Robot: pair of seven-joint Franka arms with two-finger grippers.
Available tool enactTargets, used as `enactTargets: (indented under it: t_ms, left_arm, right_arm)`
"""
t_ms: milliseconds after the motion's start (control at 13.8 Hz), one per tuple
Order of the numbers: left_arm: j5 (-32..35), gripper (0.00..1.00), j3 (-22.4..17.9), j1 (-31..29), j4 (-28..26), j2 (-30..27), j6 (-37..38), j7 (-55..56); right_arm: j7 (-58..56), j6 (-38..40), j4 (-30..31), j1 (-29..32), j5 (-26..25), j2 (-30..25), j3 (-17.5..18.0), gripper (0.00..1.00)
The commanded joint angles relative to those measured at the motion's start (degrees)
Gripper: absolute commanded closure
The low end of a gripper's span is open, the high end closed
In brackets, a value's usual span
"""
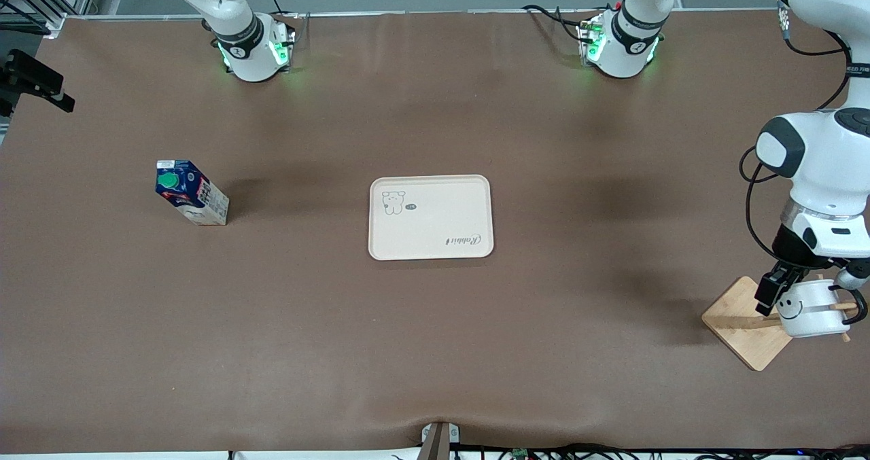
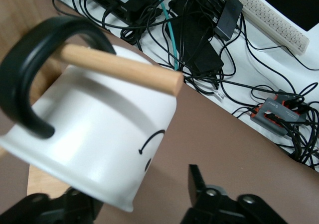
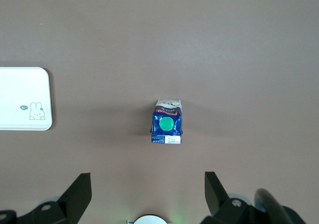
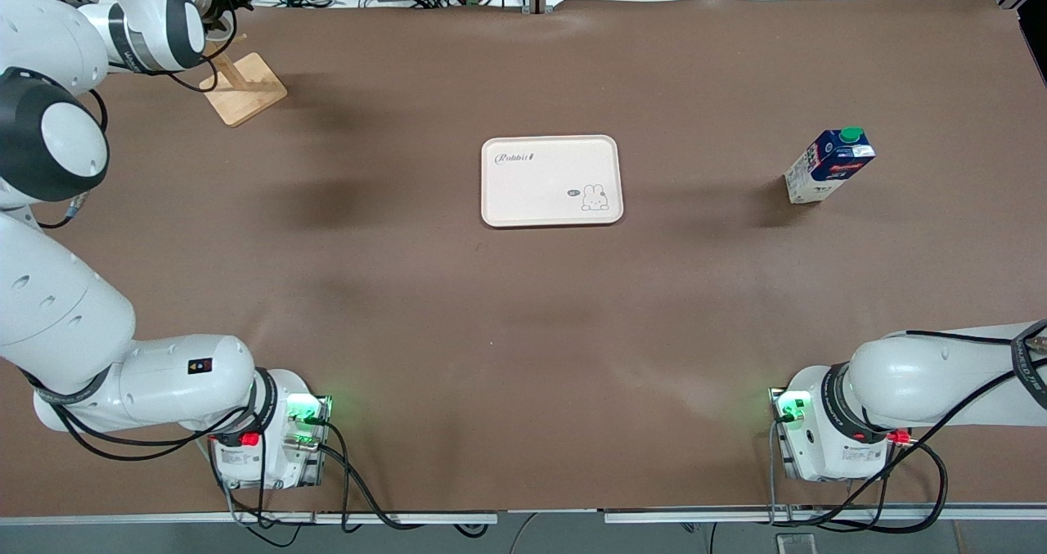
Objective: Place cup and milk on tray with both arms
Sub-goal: 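Lower the left gripper onto the white mug on the wooden stand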
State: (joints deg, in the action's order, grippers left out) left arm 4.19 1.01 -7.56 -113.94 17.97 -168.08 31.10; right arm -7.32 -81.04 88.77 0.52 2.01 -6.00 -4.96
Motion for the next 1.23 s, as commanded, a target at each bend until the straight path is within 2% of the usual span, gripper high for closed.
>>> enactTargets:
  t_ms: [0, 506, 650, 794, 1156]
  left_arm:
    - [0.9, 0.40, -0.1, -0.2, 2.1, 1.4, -0.7, -1.1]
    - [0.9, 0.83, -0.1, 0.6, 2.9, 1.8, -0.7, -1.9]
    - [1.0, 0.87, 0.0, 0.8, 2.8, 1.7, -0.7, -1.9]
    - [1.0, 1.00, 0.3, 0.8, 2.8, 1.6, -0.6, -2.0]
    - [1.3, 1.00, 0.4, 2.1, 1.8, 0.1, -0.1, -2.2]
  right_arm:
    - [-0.4, 0.0, -0.9, 0.7, 0.8, 0.6, 0.2, 0.00]
    - [-0.4, -0.6, -1.0, 0.5, 1.7, 1.4, 0.3, 0.00]
    - [-0.4, -0.7, -1.0, 0.6, 1.7, 1.6, 0.2, 0.00]
    - [-0.4, -0.8, -1.0, 0.9, 1.6, 1.7, 0.2, 0.00]
    - [-0.3, -2.6, -1.0, 0.9, 1.7, 1.8, 0.1, 0.00]
